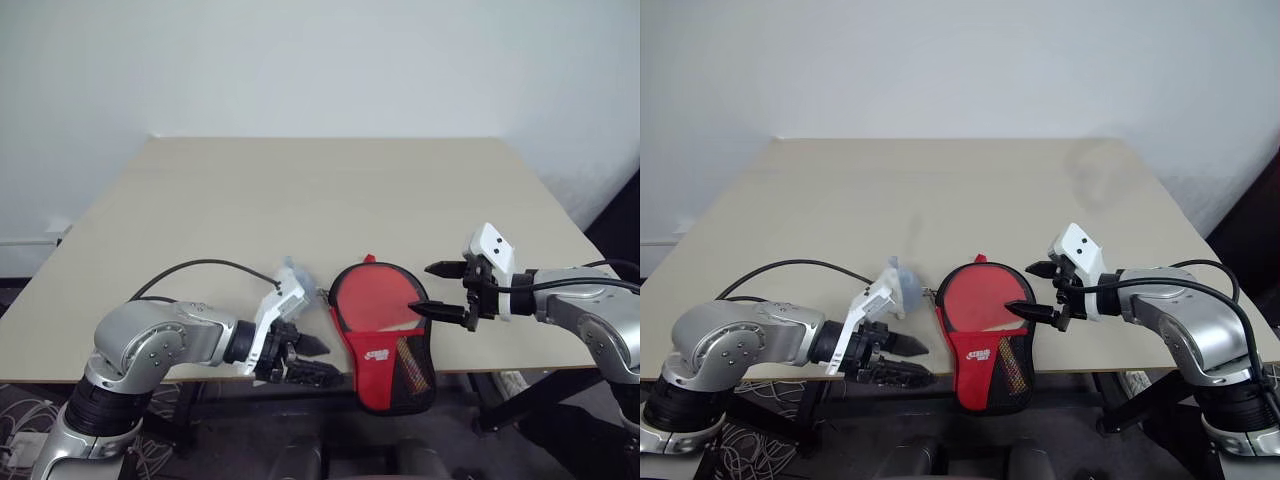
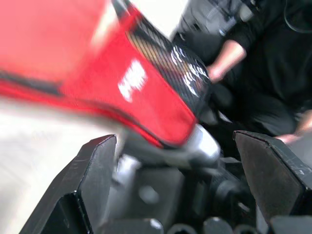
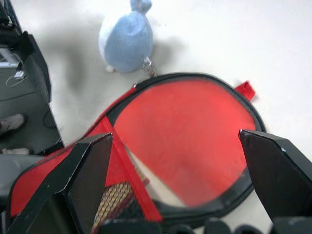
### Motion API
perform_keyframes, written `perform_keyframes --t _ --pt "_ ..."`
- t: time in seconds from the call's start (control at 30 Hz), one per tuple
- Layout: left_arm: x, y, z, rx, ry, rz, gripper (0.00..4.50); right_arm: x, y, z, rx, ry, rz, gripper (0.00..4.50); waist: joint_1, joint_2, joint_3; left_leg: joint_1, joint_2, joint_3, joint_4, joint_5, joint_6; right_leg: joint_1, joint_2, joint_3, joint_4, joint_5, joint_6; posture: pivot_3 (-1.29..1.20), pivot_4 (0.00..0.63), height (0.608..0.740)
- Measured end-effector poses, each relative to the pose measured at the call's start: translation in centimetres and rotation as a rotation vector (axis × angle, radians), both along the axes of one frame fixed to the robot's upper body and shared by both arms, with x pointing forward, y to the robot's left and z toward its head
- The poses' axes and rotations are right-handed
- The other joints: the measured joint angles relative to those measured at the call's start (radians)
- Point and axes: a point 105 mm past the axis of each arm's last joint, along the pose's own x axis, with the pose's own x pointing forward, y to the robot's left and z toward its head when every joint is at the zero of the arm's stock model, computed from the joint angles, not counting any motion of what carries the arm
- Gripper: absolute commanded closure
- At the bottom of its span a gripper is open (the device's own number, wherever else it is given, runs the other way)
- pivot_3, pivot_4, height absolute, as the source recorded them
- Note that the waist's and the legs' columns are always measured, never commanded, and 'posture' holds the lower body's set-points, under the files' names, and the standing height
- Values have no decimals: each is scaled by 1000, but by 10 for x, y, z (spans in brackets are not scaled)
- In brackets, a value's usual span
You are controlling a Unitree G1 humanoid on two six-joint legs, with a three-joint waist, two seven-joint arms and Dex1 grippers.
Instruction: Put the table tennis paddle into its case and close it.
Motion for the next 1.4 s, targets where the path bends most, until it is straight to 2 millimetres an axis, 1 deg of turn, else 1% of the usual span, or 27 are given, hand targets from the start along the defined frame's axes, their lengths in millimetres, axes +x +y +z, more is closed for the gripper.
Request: perform_keyframes --t 0.07,0.1,0.13,0.2,0.3,0.4,0.5,0.6,0.73,0.93,1.13,1.23,1.3,1.4 --pt "3 -13 0 -47 -65 -19 433 10 1 4 2 -17 -23 0 0 1 0 0 0 1 0 0 1 0 0 1 -1 1 0 0 0 740" --pt "1 -21 -4 -63 -89 -39 433 16 1 8 4 -30 -35 0 -1 0 0 -1 0 2 0 3 4 1 0 1 -1 1 -1 0 0 740" --pt "-1 -25 -8 -65 -96 -56 433 20 1 11 1 -41 -42 0 -1 0 0 -1 0 1 -1 3 4 1 1 1 -1 3 -4 0 0 740" --pt "-1 -31 -15 -62 -131 -73 433 27 1 13 0 -47 -59 0 -1 0 0 -1 0 1 -1 3 5 1 1 0 -1 4 -5 0 0 740" --pt "9 -44 -25 -85 -204 -66 433 40 3 18 2 -66 -80 0 -1 1 0 -1 0 2 -1 3 5 1 2 0 -1 4 -5 0 0 740" --pt "19 -52 -33 -97 -281 -59 433 46 8 21 6 -79 -77 0 -1 1 0 -1 0 2 -1 3 5 1 2 0 -1 4 -5 0 0 740" --pt "26 -59 -41 -100 -346 -55 433 51 14 21 12 -83 -74 0 -2 1 -1 -1 0 2 -1 3 5 1 2 1 -1 5 -4 0 0 740" --pt "31 -63 -52 -91 -374 -50 433 54 19 24 22 -97 -70 0 -2 2 -1 -1 0 2 -1 3 5 1 2 0 0 6 -2 0 0 740" --pt "34 -69 -61 -95 -382 -45 433 59 22 29 27 -112 -73 0 -1 2 -1 -1 0 1 0 3 6 1 2 0 0 6 -2 0 0 740" --pt "38 -69 -68 -81 -433 -52 433 61 21 27 23 -110 -83 0 -2 3 -1 0 0 1 0 3 6 2 2 0 1 6 -2 0 0 740" --pt "39 -72 -71 -91 -452 -65 433 66 30 37 32 -136 -66 0 -1 5 -3 1 0 1 0 3 6 3 2 0 0 6 -2 0 0 740" --pt "39 -72 -72 -91 -445 -66 1027 69 40 39 30 -135 -40 0 -3 5 -4 1 0 1 0 3 6 3 2 0 1 6 -2 0 0 740" --pt "39 -72 -72 -92 -440 -68 1642 71 50 42 33 -137 -18 0 -4 6 -4 1 0 1 0 3 6 2 2 0 2 6 -2 0 0 740" --pt "39 -71 -72 -95 -426 -75 2745 76 69 47 45 -123 15 0 -6 7 -5 1 0 1 0 3 6 2 2 0 3 6 -2 0 0 740"
